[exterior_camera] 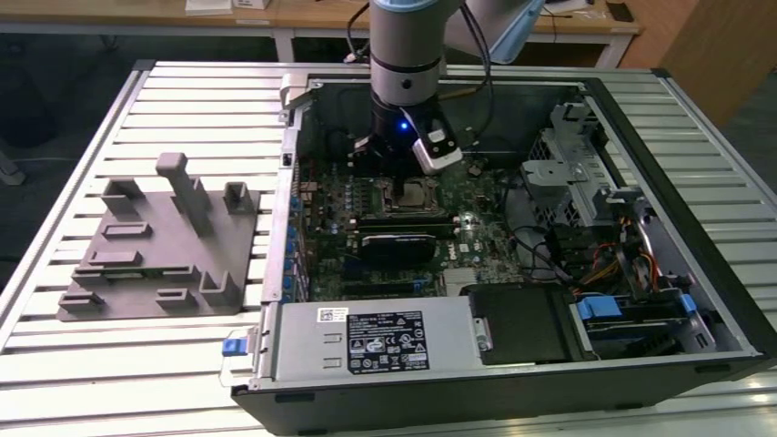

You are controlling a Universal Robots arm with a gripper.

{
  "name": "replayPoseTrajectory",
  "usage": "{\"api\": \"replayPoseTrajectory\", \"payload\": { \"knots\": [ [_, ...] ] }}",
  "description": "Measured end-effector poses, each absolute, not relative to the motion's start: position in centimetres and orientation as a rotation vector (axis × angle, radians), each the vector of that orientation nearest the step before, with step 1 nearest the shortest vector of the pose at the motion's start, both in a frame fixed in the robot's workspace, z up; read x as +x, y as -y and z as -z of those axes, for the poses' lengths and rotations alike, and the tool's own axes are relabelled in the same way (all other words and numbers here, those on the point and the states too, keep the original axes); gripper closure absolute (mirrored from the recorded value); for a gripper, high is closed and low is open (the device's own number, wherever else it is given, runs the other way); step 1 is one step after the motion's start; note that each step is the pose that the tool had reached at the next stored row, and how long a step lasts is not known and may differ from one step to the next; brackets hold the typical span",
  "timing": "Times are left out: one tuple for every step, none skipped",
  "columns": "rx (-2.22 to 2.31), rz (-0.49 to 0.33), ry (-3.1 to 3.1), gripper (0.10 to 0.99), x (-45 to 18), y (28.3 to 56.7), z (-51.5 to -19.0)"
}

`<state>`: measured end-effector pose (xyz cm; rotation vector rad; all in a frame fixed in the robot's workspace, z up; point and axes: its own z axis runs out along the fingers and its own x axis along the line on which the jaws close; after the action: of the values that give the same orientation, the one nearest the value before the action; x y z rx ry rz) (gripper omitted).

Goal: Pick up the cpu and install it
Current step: 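Close the cpu cover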

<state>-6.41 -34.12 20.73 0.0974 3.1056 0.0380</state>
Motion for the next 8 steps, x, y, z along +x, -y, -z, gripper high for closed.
{"api": "replayPoseTrajectory", "payload": {
  "knots": [
    [0.095, -0.038, -3.106, 0.98, -6.56, 34.12, -20.7],
    [0.093, -0.038, -3.106, 0.98, -6.68, 34.12, -20.66],
    [0.09, -0.038, -3.106, 0.98, -6.79, 34.13, -20.62],
    [0.088, -0.038, -3.106, 0.98, -6.89, 34.13, -20.58],
    [0.086, -0.038, -3.106, 0.98, -7.0, 34.13, -20.55],
    [0.083, -0.038, -3.106, 0.98, -7.09, 34.13, -20.52],
    [0.08, -0.038, -3.106, 0.98, -7.17, 34.13, -20.49],
    [0.076, -0.038, -3.106, 0.98, -7.21, 34.13, -20.43]
  ]
}}
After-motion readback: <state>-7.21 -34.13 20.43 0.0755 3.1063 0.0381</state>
